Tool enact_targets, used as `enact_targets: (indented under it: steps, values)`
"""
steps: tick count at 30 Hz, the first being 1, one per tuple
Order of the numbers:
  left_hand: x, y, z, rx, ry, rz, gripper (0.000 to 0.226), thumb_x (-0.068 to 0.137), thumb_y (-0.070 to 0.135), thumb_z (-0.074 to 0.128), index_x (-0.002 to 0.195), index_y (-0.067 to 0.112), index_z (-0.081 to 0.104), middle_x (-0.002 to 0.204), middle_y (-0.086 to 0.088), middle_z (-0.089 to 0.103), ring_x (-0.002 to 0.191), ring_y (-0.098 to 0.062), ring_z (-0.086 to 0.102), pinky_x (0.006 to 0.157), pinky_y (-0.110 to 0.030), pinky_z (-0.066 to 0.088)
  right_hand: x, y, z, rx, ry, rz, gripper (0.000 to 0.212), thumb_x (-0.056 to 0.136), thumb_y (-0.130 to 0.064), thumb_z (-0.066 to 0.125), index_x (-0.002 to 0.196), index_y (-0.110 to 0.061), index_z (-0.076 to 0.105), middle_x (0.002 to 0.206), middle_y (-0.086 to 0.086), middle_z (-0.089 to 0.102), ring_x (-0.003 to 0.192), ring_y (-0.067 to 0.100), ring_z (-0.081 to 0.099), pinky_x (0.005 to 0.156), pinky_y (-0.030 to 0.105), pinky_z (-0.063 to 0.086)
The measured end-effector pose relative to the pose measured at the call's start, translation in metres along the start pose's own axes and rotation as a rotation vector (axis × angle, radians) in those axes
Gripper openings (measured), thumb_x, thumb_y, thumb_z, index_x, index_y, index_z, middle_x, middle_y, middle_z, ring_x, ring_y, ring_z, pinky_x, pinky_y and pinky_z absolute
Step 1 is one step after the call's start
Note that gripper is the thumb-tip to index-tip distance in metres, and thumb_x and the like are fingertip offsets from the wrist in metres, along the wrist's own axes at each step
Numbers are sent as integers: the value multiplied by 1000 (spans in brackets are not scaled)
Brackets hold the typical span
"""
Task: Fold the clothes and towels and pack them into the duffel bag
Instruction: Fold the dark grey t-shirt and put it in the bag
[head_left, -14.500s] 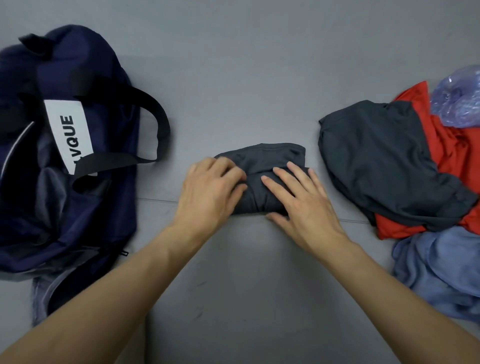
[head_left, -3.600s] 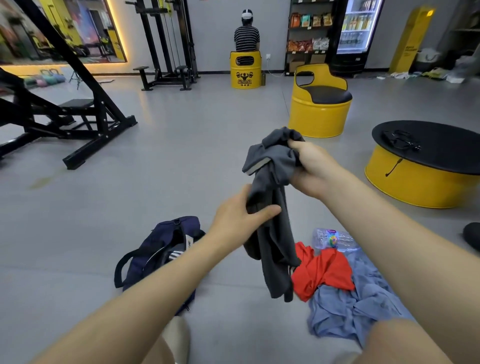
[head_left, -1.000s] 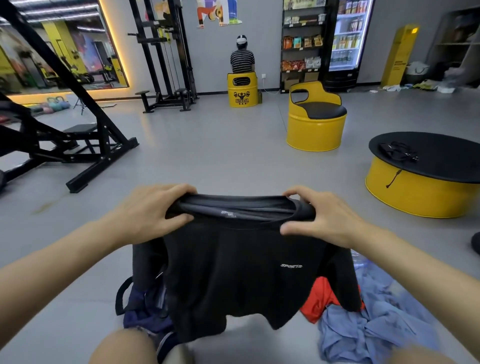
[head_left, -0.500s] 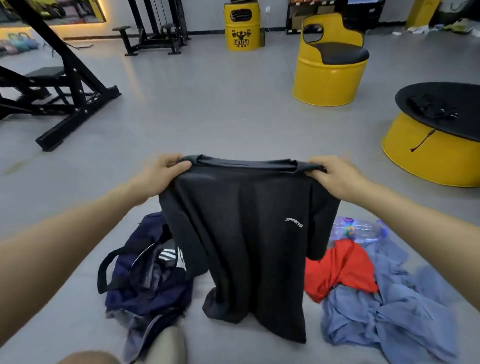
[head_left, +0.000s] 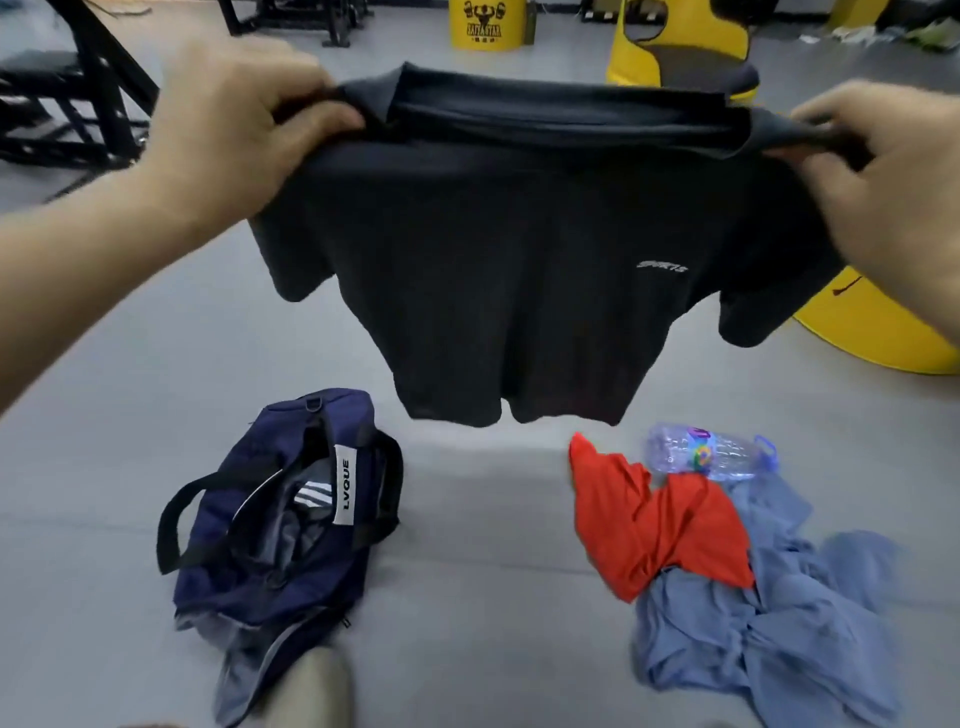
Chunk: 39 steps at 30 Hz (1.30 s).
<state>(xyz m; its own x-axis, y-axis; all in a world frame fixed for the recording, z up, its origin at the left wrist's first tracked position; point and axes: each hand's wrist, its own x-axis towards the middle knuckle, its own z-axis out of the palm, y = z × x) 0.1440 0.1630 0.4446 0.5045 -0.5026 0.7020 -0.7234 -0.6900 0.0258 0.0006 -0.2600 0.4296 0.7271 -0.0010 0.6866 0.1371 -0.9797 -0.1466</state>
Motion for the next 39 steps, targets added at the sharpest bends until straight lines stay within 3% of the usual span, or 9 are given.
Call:
enact_targets:
  steps: [8, 12, 18, 24, 29, 31, 35, 37, 39]
  values:
    - [-147, 26, 33, -141, -469, 165, 56, 99, 65, 34, 95, 24, 72, 72, 7, 62, 65, -21, 62, 56, -32, 45, -157, 2, 35, -43, -285, -149, 32, 88, -31, 49, 95, -12, 74, 76, 11, 68, 67, 35, 68, 53, 38, 48]
    - [-254, 35, 106, -137, -776, 262, 48, 99, 70, 32, 103, 35, 65, 81, 12, 66, 70, -13, 64, 53, -28, 46, -262, 5, 116, 51, -563, -202, 16, 85, -36, 59, 99, -28, 58, 75, -4, 63, 65, 24, 65, 48, 34, 50]
    - [-432, 48, 249, -134, -993, 276, 56, 101, 67, 22, 118, 41, 69, 79, 16, 61, 56, -9, 63, 43, -25, 44, -435, 11, 263, 67, -907, -103, 59, 49, -33, 95, 93, -31, 55, 73, -9, 55, 62, 16, 58, 48, 30, 47]
    - [-519, 67, 297, -106, -1143, 226, 57, 97, 56, 35, 148, 36, 48, 88, 6, 56, 44, -15, 53, 44, -27, 21, -527, 15, 307, 137, -1021, -105, 33, 78, -47, 61, 105, -28, 57, 85, -6, 56, 70, 19, 61, 54, 32, 52]
    - [-538, 56, 274, -107, -1110, 283, 58, 102, 62, 24, 149, 36, 47, 75, 8, 56, 43, -15, 53, 36, -27, 37, -533, 25, 281, 77, -1121, -285, 39, 83, -54, 57, 112, -28, 62, 91, -5, 56, 75, 19, 58, 62, 33, 52]
    - [-539, 52, 263, -96, -1219, 287, 66, 98, 69, 12, 156, 42, 28, 75, 9, 58, 48, -14, 58, 40, -31, 44, -523, 30, 266, 47, -1306, -336, 42, 81, -48, 57, 118, -30, 58, 97, -6, 55, 81, 19, 58, 64, 34, 53]
    - [-514, 70, 255, -131, -1613, 208, 81, 69, 81, -24, 145, 54, -30, 123, 6, 62, 105, -22, 64, 82, -38, 48, -467, 31, 235, 195, -1757, -189, 40, 95, -39, 48, 134, -32, 53, 124, -5, 60, 113, 21, 58, 91, 37, 46]
    - [-490, 87, 267, -49, -1625, 270, 79, 79, 79, -16, 152, 55, -2, 109, 3, 70, 94, -21, 68, 72, -36, 48, -434, 41, 233, 232, -1712, -74, 29, 94, -35, 52, 121, -33, 64, 113, -8, 69, 103, 17, 63, 86, 32, 46]
    - [-472, 113, 285, -78, -1286, 328, 73, 96, 69, -1, 119, 47, 65, 74, 6, 69, 61, -18, 67, 49, -30, 49, -410, 65, 239, 166, -1527, 38, 23, 93, -32, 56, 113, -33, 67, 108, -10, 72, 99, 17, 66, 84, 32, 47]
